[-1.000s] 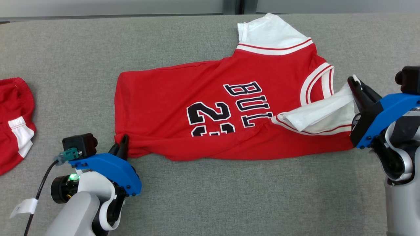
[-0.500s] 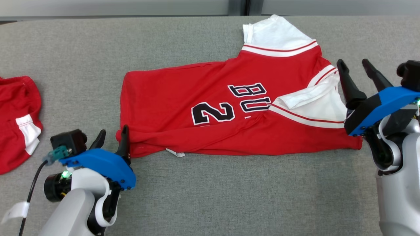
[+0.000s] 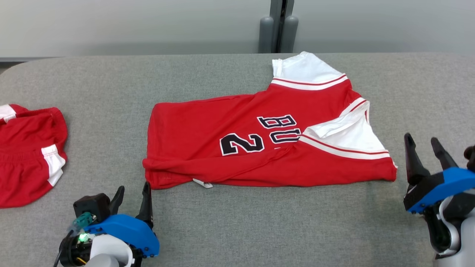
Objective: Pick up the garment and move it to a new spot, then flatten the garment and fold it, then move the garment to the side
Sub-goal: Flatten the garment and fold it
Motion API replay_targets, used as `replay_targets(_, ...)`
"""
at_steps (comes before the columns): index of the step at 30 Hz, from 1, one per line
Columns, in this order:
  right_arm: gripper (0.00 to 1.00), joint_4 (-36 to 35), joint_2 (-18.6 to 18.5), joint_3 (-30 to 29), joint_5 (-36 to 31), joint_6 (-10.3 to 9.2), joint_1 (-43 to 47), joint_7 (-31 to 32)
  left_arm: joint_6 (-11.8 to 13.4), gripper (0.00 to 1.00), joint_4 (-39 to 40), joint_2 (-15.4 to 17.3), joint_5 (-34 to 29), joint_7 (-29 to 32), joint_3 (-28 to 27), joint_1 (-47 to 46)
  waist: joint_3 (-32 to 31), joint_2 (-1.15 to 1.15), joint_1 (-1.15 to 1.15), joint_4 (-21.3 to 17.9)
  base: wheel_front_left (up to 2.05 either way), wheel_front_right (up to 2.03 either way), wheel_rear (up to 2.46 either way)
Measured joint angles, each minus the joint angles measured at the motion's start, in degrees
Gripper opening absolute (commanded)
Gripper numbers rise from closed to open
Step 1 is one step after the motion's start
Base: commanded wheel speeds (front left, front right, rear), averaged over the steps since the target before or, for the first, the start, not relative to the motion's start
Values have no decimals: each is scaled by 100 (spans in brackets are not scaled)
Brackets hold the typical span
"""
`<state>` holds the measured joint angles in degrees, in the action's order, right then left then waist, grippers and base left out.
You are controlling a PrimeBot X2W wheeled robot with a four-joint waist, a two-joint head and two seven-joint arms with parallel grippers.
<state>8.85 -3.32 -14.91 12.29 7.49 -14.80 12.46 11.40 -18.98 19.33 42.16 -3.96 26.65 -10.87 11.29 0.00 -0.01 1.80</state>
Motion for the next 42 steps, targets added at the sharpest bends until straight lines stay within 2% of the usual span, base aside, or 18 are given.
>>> replay_targets(8,100,732,38,4,-102,-1,103,-326,-69,100,-702,-148,-135,-81,164,-283,-78,0,0,-58,0,0,0)
replay_targets(13,100,1282,46,-38,-120,-1,-146,-467,-69,100,-1122,-297,-155,-56,194,-616,40,0,1,-72,0,0,0)
replay_targets(27,100,2584,46,57,-200,-1,-863,-390,-338,100,-1848,-578,-18,60,256,-1217,412,0,1,-41,0,0,0)
replay_targets(28,100,2641,42,58,-178,-1,-914,-363,-375,94,-1881,-580,14,105,264,-1252,432,-1,1,-33,0,0,0)
replay_targets(30,100,2757,29,103,-159,-1,-978,-246,-419,44,-1931,-590,36,153,278,-1287,454,-1,0,-24,0,0,0)
replay_targets(31,89,2806,-1,141,-109,-1,-1010,-163,-446,0,-1958,-590,60,167,286,-1304,456,-1,0,-21,0,0,0)
replay_targets(32,37,2837,-21,174,-63,-9,-1039,-97,-511,0,-1980,-591,79,192,292,-1317,457,-1,0,-20,0,0,0)
replay_targets(33,0,2848,-34,215,-49,-10,-1048,-75,-578,0,-2000,-594,113,220,305,-1330,455,-1,0,-17,0,0,0)
replay_targets(38,0,2694,18,319,114,-1,-929,12,-670,0,-2022,-632,169,182,324,-1304,369,0,1,-7,0,0,0)
replay_targets(42,0,2246,57,215,157,0,-558,9,-687,0,-1895,-569,180,90,318,-1120,241,1,2,-10,0,0,0)
